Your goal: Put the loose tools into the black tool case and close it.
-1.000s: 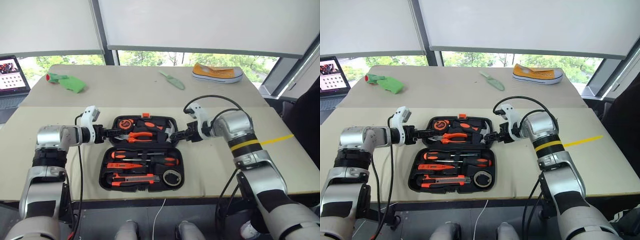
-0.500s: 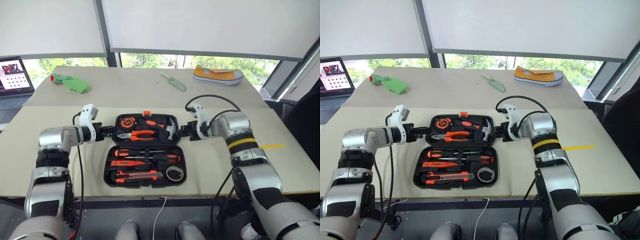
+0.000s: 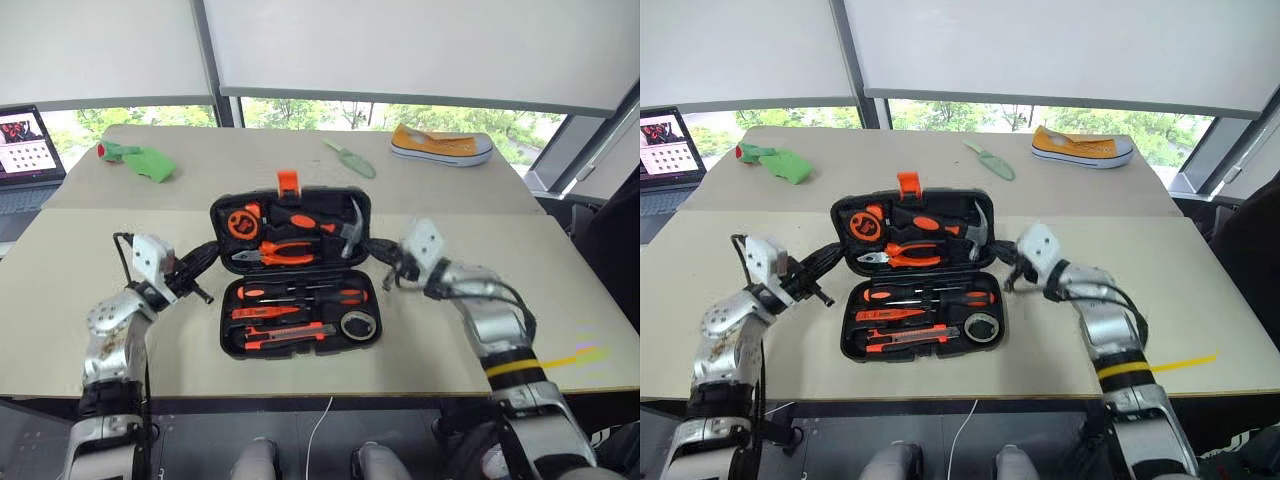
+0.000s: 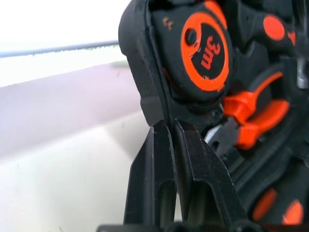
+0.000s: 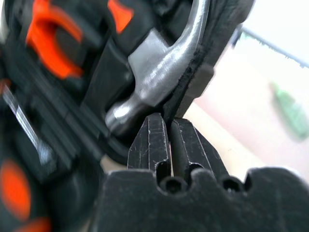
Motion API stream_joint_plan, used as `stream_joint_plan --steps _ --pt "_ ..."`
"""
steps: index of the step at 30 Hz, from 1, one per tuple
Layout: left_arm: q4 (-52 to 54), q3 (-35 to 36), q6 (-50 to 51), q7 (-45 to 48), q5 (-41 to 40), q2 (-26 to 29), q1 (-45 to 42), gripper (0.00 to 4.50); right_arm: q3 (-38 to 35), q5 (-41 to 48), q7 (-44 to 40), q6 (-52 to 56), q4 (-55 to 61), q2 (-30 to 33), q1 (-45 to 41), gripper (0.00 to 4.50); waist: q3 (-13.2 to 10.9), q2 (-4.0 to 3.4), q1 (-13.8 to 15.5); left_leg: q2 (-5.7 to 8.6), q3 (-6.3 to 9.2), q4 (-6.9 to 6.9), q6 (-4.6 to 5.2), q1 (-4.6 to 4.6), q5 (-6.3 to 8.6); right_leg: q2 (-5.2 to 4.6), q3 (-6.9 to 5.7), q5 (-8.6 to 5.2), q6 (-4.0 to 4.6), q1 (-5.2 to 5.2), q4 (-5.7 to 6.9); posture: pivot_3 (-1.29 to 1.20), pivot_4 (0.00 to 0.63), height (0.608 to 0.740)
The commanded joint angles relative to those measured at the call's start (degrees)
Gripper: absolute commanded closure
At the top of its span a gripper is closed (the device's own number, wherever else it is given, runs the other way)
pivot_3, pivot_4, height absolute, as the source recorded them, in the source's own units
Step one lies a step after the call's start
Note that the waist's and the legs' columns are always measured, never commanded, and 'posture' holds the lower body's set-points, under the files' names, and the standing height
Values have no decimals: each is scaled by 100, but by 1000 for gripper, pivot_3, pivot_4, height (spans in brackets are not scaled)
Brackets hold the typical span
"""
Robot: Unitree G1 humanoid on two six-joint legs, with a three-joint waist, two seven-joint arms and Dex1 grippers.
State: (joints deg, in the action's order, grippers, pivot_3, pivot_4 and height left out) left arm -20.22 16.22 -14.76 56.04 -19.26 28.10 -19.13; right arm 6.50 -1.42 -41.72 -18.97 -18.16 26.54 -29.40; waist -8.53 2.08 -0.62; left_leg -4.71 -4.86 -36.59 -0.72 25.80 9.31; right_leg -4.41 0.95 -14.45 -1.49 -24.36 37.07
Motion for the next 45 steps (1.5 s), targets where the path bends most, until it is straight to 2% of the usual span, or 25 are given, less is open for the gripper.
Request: stream_joint_plan --steps 1,4,5,6,7,8,9,13,14,16,17,18,20,22,24,25,26,27,32,35,38,42,45 --pt "62 -235 -906 210 427 198 651 4500 182 -974 609 -2006 -111 367 279 4473 1 -1 -27 0 -1 0 0 -14 0 0 1 0 0 10 1 0 150 740" --pt "108 -318 -1413 317 496 316 1209 4500 296 -1651 1194 -2799 -489 622 597 4473 4 -6 -33 -1 -9 14 -1 -62 -1 -1 9 -3 5 37 1 0 150 740" --pt "171 -291 -1328 303 374 321 1373 4500 299 -1506 1147 -2879 -582 644 734 4473 11 -10 -34 -3 -10 15 -2 -68 -1 -1 10 -7 9 41 1 0 150 740" --pt "223 -288 -1285 306 299 355 1515 3808 319 -1374 1082 -2874 -633 675 850 4116 17 -12 -34 -4 -12 15 -4 -76 -2 -2 11 -7 9 47 1 0 150 740" --pt "262 -276 -1259 311 265 413 1649 3436 306 -1375 1139 -2943 -649 726 940 3697 17 -13 -33 -5 -14 16 -4 -88 -2 -2 12 -7 9 60 1 0 150 740" --pt "288 -244 -1219 281 240 464 1747 3227 276 -1410 1197 -2961 -630 782 1012 3587 16 -12 -30 -6 -18 19 -4 -103 -2 -3 15 -9 11 72 -1 0 150 740" --pt "292 -206 -1201 236 228 516 1813 2913 238 -1477 1274 -2989 -588 847 1067 3285 16 -9 1 -6 -17 23 -4 -112 -2 -3 14 -12 11 86 -6 0 150 740" --pt "177 61 -623 37 -12 782 1902 1449 -55 -1184 1321 -2936 -134 1210 1478 1835 15 -8 10 -10 -19 25 -5 -126 -1 -10 5 -38 45 101 -7 0 150 740" --pt "123 121 -509 10 -60 835 1856 1105 -101 -950 1197 -2861 17 1309 1627 1815 15 -8 1 -10 -20 25 -5 -126 -1 -10 5 -38 44 100 -7 0 150 740" --pt "-94 99 -127 56 -187 954 1353 1105 -124 1052 149 -1239 1310 1727 2564 1815 14 -7 39 -11 -20 26 -4 -128 -2 -10 6 -44 32 101 -6 0 150 740" --pt "-184 44 20 59 -188 972 1090 1260 -114 1689 -186 -736 1802 1912 2907 2243 14 -7 79 -11 -15 31 -4 -126 -2 -10 2 -43 33 107 -6 0 150 740" --pt "-253 6 106 68 -179 978 917 1502 -130 2043 -378 -391 2139 2027 3112 2412 14 -1 112 -11 -14 35 -4 -127 -2 -13 -6 -40 29 113 -3 0 150 740" --pt "-452 -193 264 53 -71 893 323 2020 -21 2314 -631 336 2800 2305 3427 3114 14 1 119 -15 -14 35 -3 -135 -2 -9 -5 -40 27 122 -6 0 150 740" --pt "-671 -451 486 121 38 785 -264 2824 84 2424 -822 934 3259 2452 3594 3919 13 4 125 -13 -15 31 -4 -136 -2 -7 -3 -41 27 122 -7 0 150 740" --pt "-1024 -803 795 185 302 731 -915 3550 256 2438 -839 1355 3585 2345 3525 4500 17 15 120 -13 -12 28 -4 -136 -2 -3 -3 -53 8 122 -9 0 150 740" --pt "-1331 -930 811 133 469 698 -1264 3688 375 2379 -821 1549 3717 2252 3430 4500 16 19 108 -13 -10 27 -4 -138 -2 -2 -3 -55 3 123 -9 0 150 740" --pt "-1624 -1057 867 147 599 681 -1552 4247 492 2357 -816 1806 3831 2179 3333 4500 14 22 97 -12 -10 26 -4 -137 -2 1 -2 -54 2 120 -9 0 150 740" --pt "-1931 -1220 782 266 763 670 -1787 4463 642 2322 -830 2135 3927 2129 3235 4500 11 28 91 -12 -9 26 -3 -137 -2 4 -1 -51 -4 119 -9 0 150 740" --pt "-3345 -1721 733 770 1262 542 -2630 4463 1107 1946 -799 2981 3872 1700 2557 4500 10 32 47 -7 1 28 -2 -114 -2 9 0 -41 -7 101 -9 0 150 740" --pt "-3689 -1860 546 1353 1368 553 -2764 4463 1205 1781 -774 3199 3734 1441 2231 4500 9 34 60 -5 1 27 3 -95 2 9 -1 -35 8 85 -8 0 150 740" --pt "-3888 -1732 944 1500 1292 600 -2781 4463 1298 1484 -791 3231 3335 1222 1874 4500 6 40 74 -4 2 21 3 -65 1 8 -1 -34 7 56 -4 0 150 740" --pt "-3400 -1495 1178 1852 977 716 -2287 4463 1185 1073 -460 2966 2455 766 1308 4500 1 48 22 -10 2 -13 4 -30 0 12 -1 -24 4 25 12 0 150 740" --pt "-2456 -1185 1546 1828 599 803 -1642 4463 1042 842 -337 2564 1694 493 826 4500 1 48 -48 -13 1 -14 4 -32 0 11 0 -18 7 24 12 0 150 740"
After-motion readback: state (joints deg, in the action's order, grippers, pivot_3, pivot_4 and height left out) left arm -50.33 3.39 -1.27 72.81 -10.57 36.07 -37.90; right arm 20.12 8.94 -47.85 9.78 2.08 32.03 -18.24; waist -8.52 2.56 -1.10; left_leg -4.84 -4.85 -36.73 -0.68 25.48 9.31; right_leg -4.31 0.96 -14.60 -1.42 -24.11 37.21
